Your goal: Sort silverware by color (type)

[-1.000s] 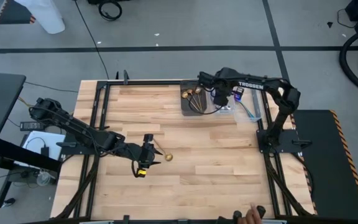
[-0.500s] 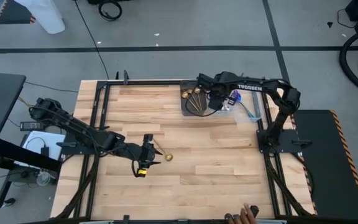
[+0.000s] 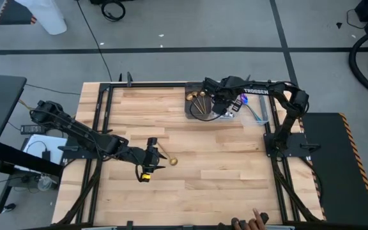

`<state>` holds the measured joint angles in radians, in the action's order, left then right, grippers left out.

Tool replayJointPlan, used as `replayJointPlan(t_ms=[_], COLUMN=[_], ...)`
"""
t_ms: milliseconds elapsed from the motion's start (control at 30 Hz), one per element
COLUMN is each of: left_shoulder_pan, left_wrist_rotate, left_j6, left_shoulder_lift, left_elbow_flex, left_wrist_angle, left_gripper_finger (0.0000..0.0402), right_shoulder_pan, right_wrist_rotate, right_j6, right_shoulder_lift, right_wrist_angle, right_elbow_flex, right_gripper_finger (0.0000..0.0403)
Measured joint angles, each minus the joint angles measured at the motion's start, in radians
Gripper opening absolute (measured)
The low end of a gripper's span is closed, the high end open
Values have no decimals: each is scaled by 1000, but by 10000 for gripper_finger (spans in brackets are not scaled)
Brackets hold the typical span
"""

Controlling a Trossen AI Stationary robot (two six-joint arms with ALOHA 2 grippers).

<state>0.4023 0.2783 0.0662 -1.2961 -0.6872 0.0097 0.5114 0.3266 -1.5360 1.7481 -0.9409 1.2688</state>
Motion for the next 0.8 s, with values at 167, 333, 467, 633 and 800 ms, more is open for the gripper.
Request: replayJointPlan(t_ms=[167, 333, 467, 633, 800], left_shoulder_pan=[0, 0, -4, -27, -42], left_wrist_rotate=[0, 0, 0, 1, 2], left_j6=[0, -1, -43, -63, -118], left_shoulder_lift=[0, 0, -3, -31, -60], left_elbow_flex=[0, 0, 0, 0, 0], left_wrist_angle=[0, -20, -82, -102, -108], left_gripper_finger=[172, 172, 172, 172, 172], right_shoulder_pan=[0, -14, -35, -71, -140], right_wrist_rotate=[18, 20, 70, 213, 384], right_j6=[15, 26, 65, 171, 401], right_shoulder_lift=[0, 0, 0, 0, 0], right_wrist_angle=[8, 7, 32, 52, 52], right_elbow_flex=[-2, -2, -2, 25, 95], right_gripper_finger=[120, 142, 146, 141, 136])
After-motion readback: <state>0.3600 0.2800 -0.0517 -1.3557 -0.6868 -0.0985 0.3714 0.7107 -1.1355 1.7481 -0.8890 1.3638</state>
